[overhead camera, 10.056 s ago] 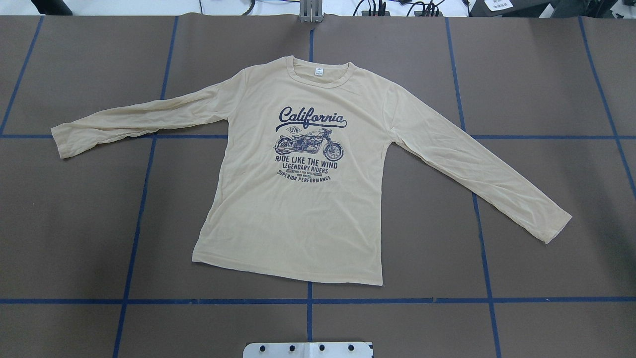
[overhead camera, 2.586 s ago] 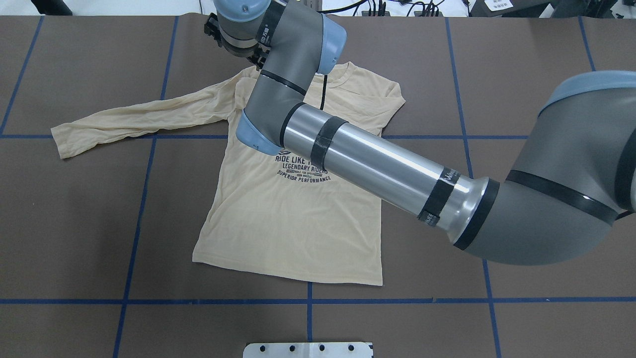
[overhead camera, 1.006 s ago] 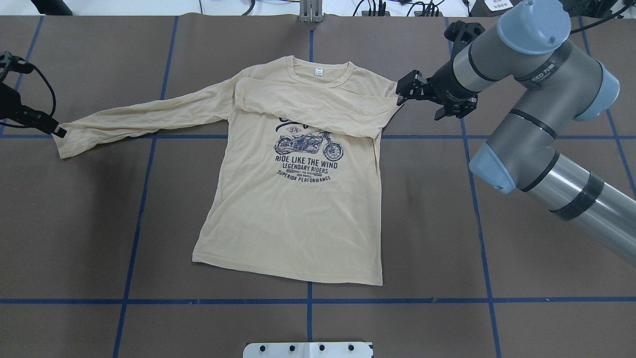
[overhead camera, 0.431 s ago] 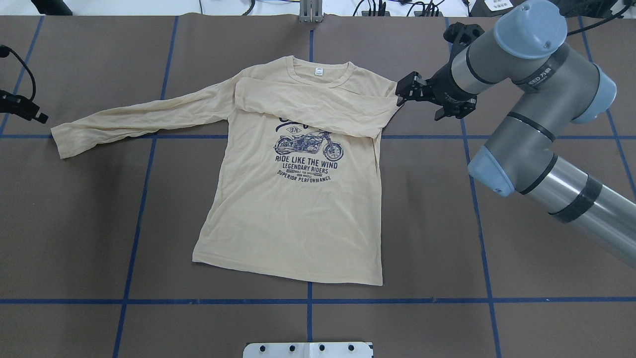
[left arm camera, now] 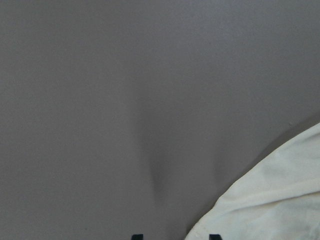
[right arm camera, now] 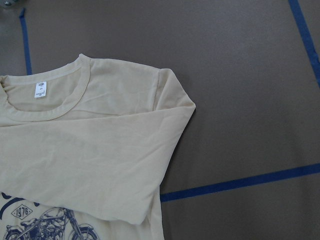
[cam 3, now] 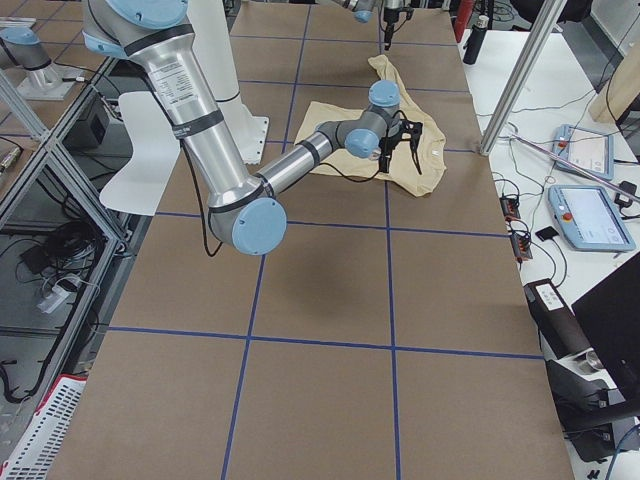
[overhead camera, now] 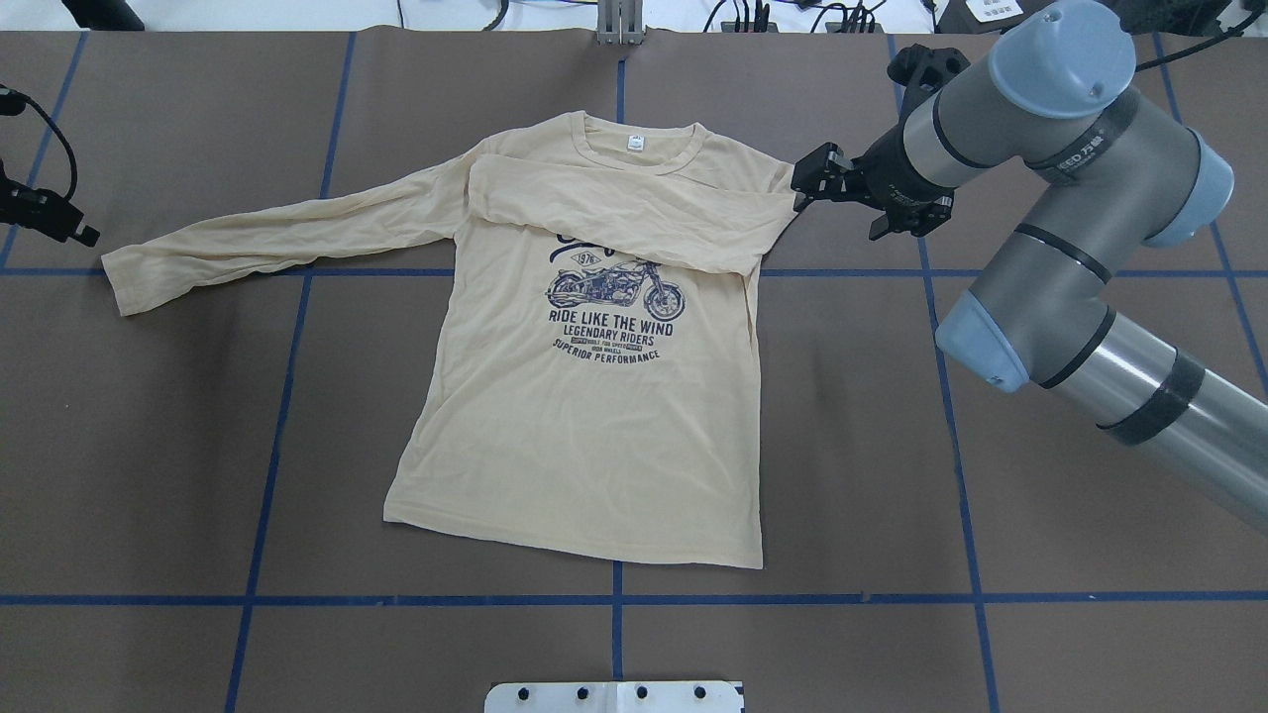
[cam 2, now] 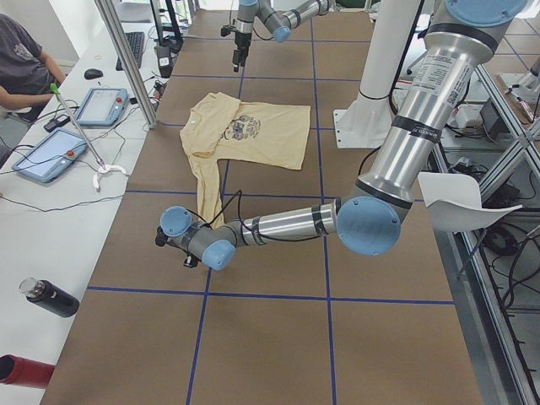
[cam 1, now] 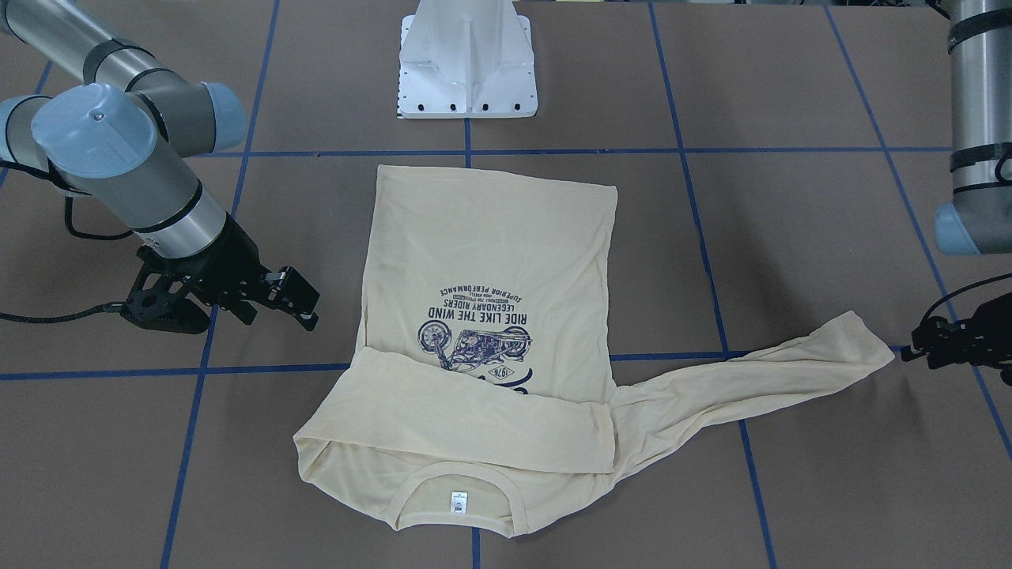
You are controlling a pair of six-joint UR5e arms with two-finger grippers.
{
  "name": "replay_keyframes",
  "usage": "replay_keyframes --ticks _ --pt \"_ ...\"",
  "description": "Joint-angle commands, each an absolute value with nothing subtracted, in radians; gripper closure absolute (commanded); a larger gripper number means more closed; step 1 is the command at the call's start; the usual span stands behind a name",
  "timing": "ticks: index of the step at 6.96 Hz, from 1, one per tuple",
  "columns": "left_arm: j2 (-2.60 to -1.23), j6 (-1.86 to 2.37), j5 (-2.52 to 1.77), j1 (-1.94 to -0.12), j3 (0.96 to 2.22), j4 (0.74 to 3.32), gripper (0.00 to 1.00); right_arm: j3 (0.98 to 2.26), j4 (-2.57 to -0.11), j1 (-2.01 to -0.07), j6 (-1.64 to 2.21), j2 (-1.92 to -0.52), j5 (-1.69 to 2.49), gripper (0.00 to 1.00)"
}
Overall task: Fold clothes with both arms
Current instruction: 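Lower the left gripper and grasp the cuff of the other sleeve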
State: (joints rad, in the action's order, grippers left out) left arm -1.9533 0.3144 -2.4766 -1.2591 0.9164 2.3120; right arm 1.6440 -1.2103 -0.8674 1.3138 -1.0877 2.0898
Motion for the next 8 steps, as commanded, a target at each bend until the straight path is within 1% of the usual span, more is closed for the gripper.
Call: replay_keyframes --ticks 1,6,8 --pt "-1.96 0.321 -2.508 -1.255 0.894 2.312 0.47 1.655 -1.21 -0.868 1.313 -1.112 2.095 0.01" --pt "-1.962 0.321 -2.533 -1.229 0.882 2.312 0.51 1.674 -1.21 -0.868 1.313 -1.127 2.097 0.01" --pt "-1.962 0.321 -2.536 -1.224 0.881 2.312 0.54 1.675 -1.21 -0.87 1.313 -1.127 2.095 0.01"
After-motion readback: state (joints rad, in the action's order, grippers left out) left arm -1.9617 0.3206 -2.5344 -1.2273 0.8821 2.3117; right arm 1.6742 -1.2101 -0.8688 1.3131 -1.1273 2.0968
